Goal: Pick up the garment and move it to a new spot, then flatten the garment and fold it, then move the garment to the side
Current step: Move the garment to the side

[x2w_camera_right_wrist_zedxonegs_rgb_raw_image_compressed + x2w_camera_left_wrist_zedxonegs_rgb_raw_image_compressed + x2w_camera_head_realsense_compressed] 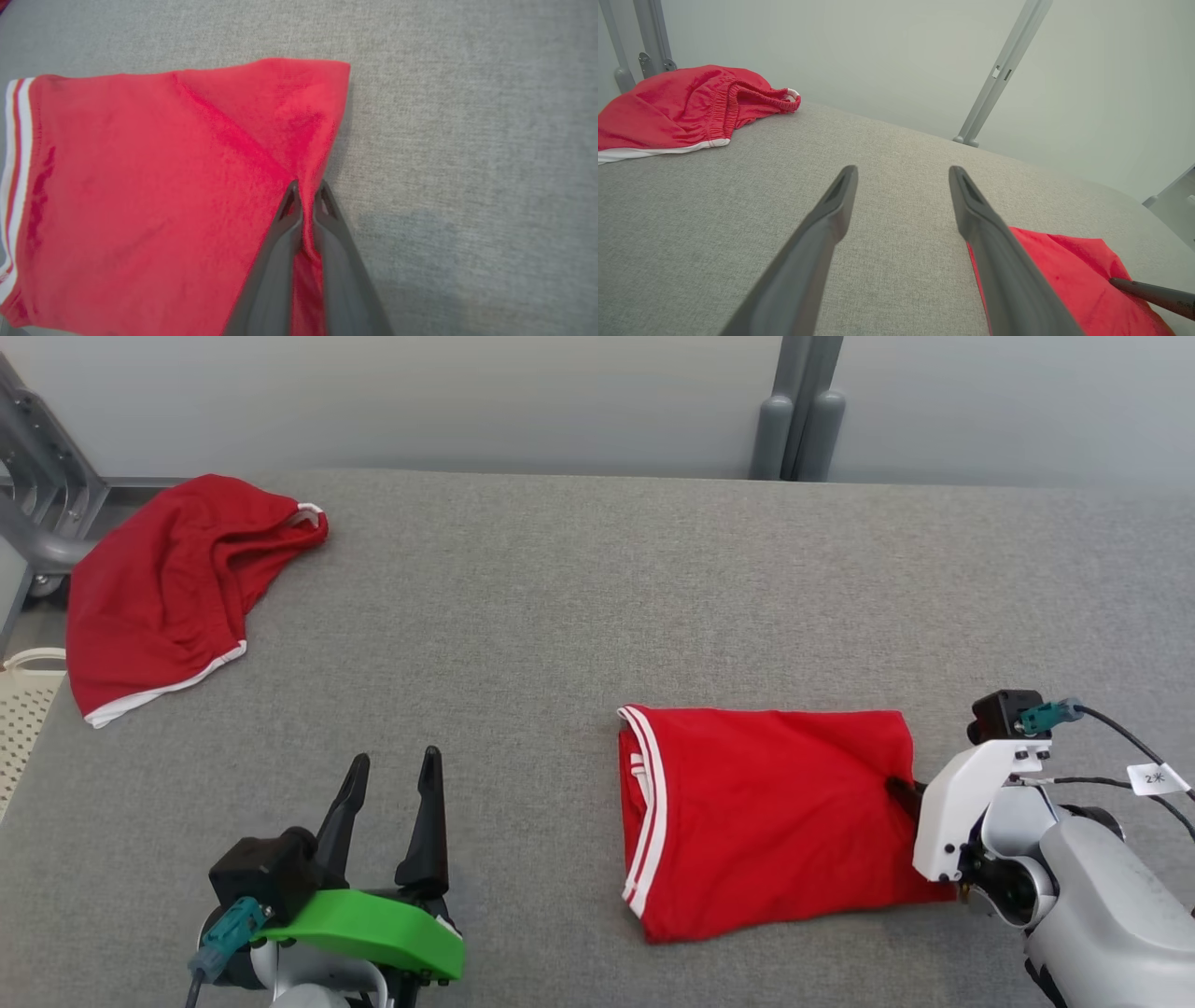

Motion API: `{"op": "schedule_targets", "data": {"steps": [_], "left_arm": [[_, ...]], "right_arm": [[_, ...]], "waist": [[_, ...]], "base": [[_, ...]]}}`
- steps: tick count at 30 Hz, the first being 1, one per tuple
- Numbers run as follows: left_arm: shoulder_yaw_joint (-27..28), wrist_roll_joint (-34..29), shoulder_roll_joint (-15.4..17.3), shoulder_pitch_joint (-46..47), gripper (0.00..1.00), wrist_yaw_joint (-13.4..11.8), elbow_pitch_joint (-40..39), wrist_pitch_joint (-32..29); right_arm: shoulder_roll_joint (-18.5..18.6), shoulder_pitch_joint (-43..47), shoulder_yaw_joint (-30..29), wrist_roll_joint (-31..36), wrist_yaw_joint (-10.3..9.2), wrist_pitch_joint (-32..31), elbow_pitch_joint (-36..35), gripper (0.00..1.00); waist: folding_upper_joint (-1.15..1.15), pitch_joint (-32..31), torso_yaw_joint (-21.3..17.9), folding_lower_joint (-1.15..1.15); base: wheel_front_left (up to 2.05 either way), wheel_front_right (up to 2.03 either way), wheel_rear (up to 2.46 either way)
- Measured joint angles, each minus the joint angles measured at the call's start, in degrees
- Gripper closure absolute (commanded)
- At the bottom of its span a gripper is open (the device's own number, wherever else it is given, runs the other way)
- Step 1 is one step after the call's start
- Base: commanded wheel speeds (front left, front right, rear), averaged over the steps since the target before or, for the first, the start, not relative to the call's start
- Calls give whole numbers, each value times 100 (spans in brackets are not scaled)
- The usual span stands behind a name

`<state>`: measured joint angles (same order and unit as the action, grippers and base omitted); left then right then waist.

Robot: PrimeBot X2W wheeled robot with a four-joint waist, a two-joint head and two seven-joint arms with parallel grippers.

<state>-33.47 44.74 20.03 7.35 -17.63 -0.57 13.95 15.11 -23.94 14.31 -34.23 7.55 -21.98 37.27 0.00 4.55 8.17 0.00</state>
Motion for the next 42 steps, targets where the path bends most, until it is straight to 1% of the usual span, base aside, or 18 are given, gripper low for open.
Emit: {"op": "schedule_targets", "data": {"steps": [6,11,21,27,32,38,42], "left_arm": [[-27,-2,5,-17,0,0,-36,3],[-21,-69,12,-27,0,-19,-99,23],[9,-236,-16,110,0,-63,-152,54],[29,-300,-33,342,0,-49,-170,58],[16,-356,-18,520,0,-21,-145,26],[5,-365,-9,628,0,5,-122,19],[-1,-398,27,661,0,8,-123,-9]], "right_arm": [[248,-87,18,-8,0,91,-33,100],[413,-133,-18,49,-1,116,-94,100],[587,-659,-102,266,-1,55,-260,100],[603,-1089,-220,365,-2,41,-258,100],[593,-1266,-268,406,-2,87,-235,100],[546,-1403,-331,430,-2,216,-111,100],[499,-1519,-407,474,-2,314,42,100]], "waist": [[0,-73,-208,0],[0,-118,-490,0],[0,-78,-1345,0],[0,110,-1862,0],[0,372,-2167,0],[0,627,-2392,0],[0,716,-2406,0]], "base": [[0,0,0],[0,0,0],[0,0,0],[0,0,0],[0,0,0],[0,0,0],[0,0,0]]}}
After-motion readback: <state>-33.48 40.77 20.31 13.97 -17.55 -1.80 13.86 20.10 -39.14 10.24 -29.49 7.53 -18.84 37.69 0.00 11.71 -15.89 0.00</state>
